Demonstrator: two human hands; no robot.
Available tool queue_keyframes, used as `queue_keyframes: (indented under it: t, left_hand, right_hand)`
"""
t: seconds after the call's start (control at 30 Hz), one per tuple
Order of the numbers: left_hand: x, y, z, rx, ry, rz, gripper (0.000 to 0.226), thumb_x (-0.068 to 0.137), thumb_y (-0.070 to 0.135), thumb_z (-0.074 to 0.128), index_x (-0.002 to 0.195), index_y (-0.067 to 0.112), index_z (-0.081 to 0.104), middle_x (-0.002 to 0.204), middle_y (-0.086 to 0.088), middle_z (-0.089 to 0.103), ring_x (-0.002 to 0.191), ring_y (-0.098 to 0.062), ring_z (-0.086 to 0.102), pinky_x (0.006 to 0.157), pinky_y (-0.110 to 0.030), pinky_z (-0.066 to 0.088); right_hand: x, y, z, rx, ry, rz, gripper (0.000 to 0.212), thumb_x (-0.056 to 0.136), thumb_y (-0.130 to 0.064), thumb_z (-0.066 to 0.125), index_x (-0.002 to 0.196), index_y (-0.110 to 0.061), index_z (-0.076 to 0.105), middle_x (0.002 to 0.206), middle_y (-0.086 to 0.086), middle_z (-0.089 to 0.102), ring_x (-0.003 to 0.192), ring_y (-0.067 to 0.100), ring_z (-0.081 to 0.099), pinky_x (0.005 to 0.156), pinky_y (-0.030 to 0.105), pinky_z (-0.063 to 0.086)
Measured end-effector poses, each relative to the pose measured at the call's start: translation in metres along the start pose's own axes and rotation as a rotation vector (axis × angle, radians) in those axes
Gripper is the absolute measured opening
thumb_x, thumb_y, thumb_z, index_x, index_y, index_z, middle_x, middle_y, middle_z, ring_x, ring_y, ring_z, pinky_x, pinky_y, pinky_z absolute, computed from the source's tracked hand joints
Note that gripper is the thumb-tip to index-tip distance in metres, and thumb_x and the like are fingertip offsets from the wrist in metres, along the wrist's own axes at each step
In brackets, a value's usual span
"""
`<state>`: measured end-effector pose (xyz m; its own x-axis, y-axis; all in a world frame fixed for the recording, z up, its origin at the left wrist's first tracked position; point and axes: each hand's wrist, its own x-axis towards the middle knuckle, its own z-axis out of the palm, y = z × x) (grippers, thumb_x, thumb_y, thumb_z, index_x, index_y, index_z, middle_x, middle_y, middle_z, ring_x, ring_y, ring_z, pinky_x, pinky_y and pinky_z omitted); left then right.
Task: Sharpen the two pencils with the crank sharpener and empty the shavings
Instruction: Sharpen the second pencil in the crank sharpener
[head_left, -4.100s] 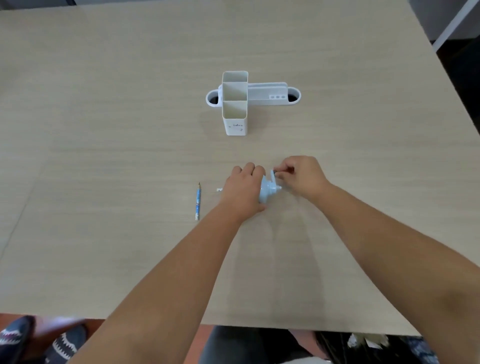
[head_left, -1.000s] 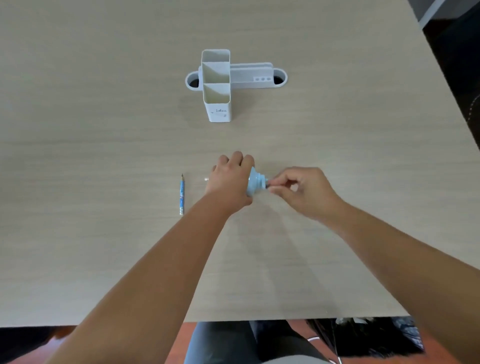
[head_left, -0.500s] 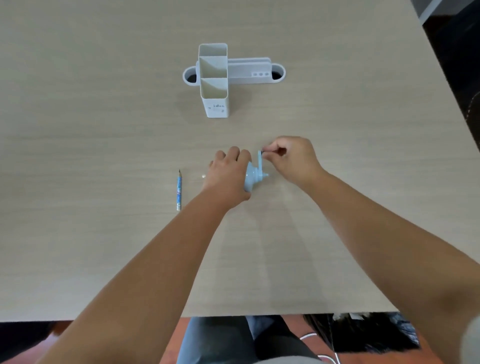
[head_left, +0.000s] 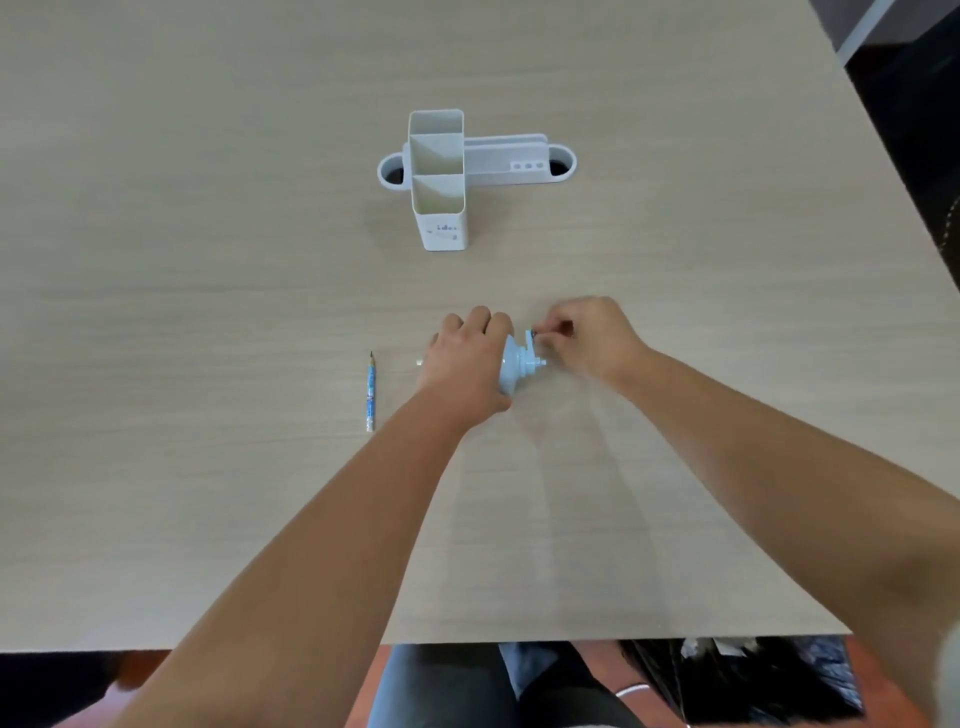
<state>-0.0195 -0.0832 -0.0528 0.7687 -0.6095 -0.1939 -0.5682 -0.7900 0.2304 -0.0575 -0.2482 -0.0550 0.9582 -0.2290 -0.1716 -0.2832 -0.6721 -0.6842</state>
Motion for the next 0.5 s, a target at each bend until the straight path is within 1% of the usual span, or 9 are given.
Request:
queue_keyframes:
  t: [0.07, 0.1, 0.17, 0.23, 0.27, 0.33, 0.4, 0.43, 0.5]
  left_hand:
    - [0.0, 0.0, 0.0, -0.015, 0.005, -0.008, 0.07, 0.058, 0.031, 0.082, 0.118, 0.021, 0.046, 0.114, 0.0, 0.047, 0.097, -0.025, 0.045, 0.083, -0.035, 0.045]
    - [0.0, 0.0, 0.001, -0.013, 0.001, -0.007, 0.07, 0.058, 0.031, 0.082, 0.118, 0.021, 0.046, 0.114, 0.001, 0.047, 0.097, -0.025, 0.045, 0.083, -0.035, 0.045]
    - [0.0, 0.0, 0.0, -0.003, -0.007, -0.004, 0.07, 0.059, 0.031, 0.082, 0.118, 0.021, 0.046, 0.114, 0.001, 0.047, 0.097, -0.025, 0.046, 0.083, -0.035, 0.045]
    - [0.0, 0.0, -0.001, 0.01, -0.006, 0.006, 0.069, 0.06, 0.031, 0.081, 0.118, 0.021, 0.045, 0.114, 0.0, 0.047, 0.097, -0.025, 0.046, 0.081, -0.034, 0.044]
    - [0.001, 0.001, -0.001, 0.019, -0.004, 0.011, 0.069, 0.06, 0.031, 0.081, 0.118, 0.02, 0.045, 0.114, 0.0, 0.047, 0.096, -0.026, 0.046, 0.081, -0.034, 0.044]
    - [0.001, 0.001, -0.001, 0.036, -0.002, 0.02, 0.07, 0.06, 0.031, 0.081, 0.119, 0.02, 0.045, 0.114, -0.001, 0.047, 0.096, -0.026, 0.046, 0.081, -0.035, 0.044]
    - [0.001, -0.001, 0.0, 0.048, 0.005, 0.029, 0.07, 0.06, 0.032, 0.08, 0.119, 0.019, 0.045, 0.114, 0.0, 0.047, 0.094, -0.026, 0.046, 0.081, -0.035, 0.044]
    - [0.001, -0.001, 0.0, 0.052, 0.009, 0.032, 0.07, 0.06, 0.033, 0.08, 0.119, 0.02, 0.046, 0.114, 0.0, 0.048, 0.094, -0.026, 0.046, 0.081, -0.034, 0.044]
    - [0.001, -0.001, 0.001, 0.047, 0.017, 0.029, 0.069, 0.06, 0.033, 0.08, 0.118, 0.021, 0.046, 0.113, 0.001, 0.047, 0.093, -0.025, 0.046, 0.081, -0.034, 0.043]
  right_hand:
    - [-0.012, 0.009, 0.012, -0.086, -0.096, 0.033, 0.006, 0.078, -0.009, 0.065, 0.075, -0.007, 0.069, 0.077, 0.008, 0.071, 0.075, 0.025, 0.064, 0.065, 0.026, 0.046]
    - [-0.023, 0.012, 0.015, -0.093, -0.131, 0.039, 0.006, 0.078, -0.012, 0.066, 0.074, -0.009, 0.069, 0.077, 0.005, 0.071, 0.074, 0.022, 0.063, 0.061, 0.022, 0.043]
    - [-0.047, 0.012, 0.013, -0.022, -0.193, 0.036, 0.003, 0.079, -0.014, 0.069, 0.077, -0.013, 0.072, 0.084, -0.002, 0.073, 0.077, 0.011, 0.065, 0.064, 0.012, 0.041]
    - [-0.063, 0.006, 0.0, 0.15, -0.212, 0.019, 0.003, 0.078, -0.011, 0.072, 0.078, -0.014, 0.074, 0.082, -0.005, 0.073, 0.074, 0.006, 0.064, 0.067, 0.011, 0.044]
    - [-0.063, 0.001, -0.008, 0.229, -0.176, 0.012, 0.004, 0.077, -0.01, 0.073, 0.078, -0.014, 0.074, 0.079, -0.006, 0.072, 0.069, 0.004, 0.062, 0.066, 0.011, 0.046]
    - [-0.049, -0.008, -0.018, 0.292, -0.031, -0.004, 0.005, 0.077, -0.01, 0.074, 0.081, -0.014, 0.074, 0.077, -0.005, 0.071, 0.066, 0.004, 0.06, 0.067, 0.012, 0.046]
    - [-0.026, -0.011, -0.018, 0.282, 0.101, -0.004, 0.007, 0.077, -0.01, 0.074, 0.084, -0.012, 0.075, 0.081, -0.002, 0.072, 0.072, 0.008, 0.063, 0.072, 0.015, 0.048]
    - [-0.015, -0.01, -0.014, 0.273, 0.124, 0.011, 0.008, 0.077, -0.01, 0.073, 0.085, -0.011, 0.074, 0.083, -0.001, 0.072, 0.076, 0.011, 0.064, 0.075, 0.016, 0.049]
    - [-0.003, -0.002, -0.002, 0.197, 0.067, 0.074, 0.008, 0.078, -0.009, 0.071, 0.085, -0.011, 0.074, 0.083, -0.002, 0.071, 0.078, 0.015, 0.065, 0.076, 0.02, 0.049]
